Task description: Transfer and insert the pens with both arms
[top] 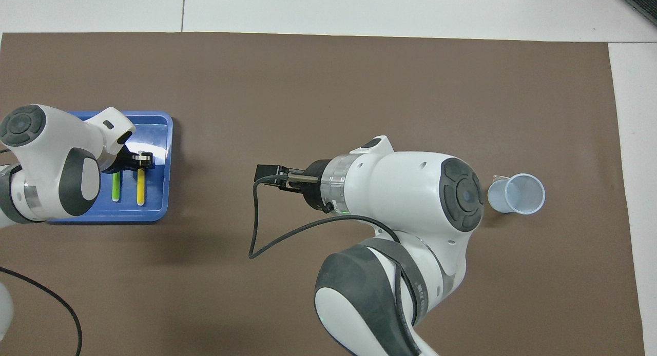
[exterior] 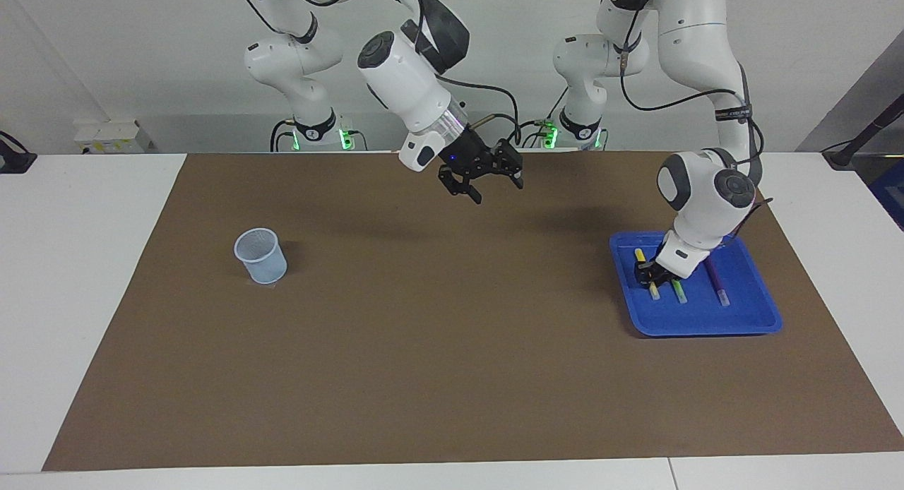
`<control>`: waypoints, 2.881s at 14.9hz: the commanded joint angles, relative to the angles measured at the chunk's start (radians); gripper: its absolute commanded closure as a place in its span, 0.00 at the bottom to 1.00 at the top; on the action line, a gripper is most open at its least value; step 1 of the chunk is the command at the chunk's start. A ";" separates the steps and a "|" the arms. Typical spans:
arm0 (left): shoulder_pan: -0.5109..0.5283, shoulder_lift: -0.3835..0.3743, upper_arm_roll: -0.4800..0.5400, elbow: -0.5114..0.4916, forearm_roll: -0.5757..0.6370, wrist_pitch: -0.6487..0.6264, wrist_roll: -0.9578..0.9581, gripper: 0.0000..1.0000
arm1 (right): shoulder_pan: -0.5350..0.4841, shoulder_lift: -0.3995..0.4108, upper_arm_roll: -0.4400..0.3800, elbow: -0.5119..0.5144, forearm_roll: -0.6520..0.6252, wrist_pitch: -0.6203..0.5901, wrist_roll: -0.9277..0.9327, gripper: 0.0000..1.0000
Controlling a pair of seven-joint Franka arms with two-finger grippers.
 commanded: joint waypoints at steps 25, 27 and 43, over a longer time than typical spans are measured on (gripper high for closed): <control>-0.011 -0.202 -0.128 0.253 -0.312 -0.557 -1.160 1.00 | 0.038 0.001 0.001 -0.012 0.108 0.119 0.047 0.00; -0.006 -0.211 -0.130 0.236 -0.401 -0.577 -1.195 1.00 | 0.061 0.003 0.000 -0.007 0.111 0.122 0.051 0.00; 0.021 -0.277 -0.127 0.121 -0.653 -0.618 -1.305 1.00 | 0.141 0.043 0.000 0.034 0.125 0.254 0.149 0.36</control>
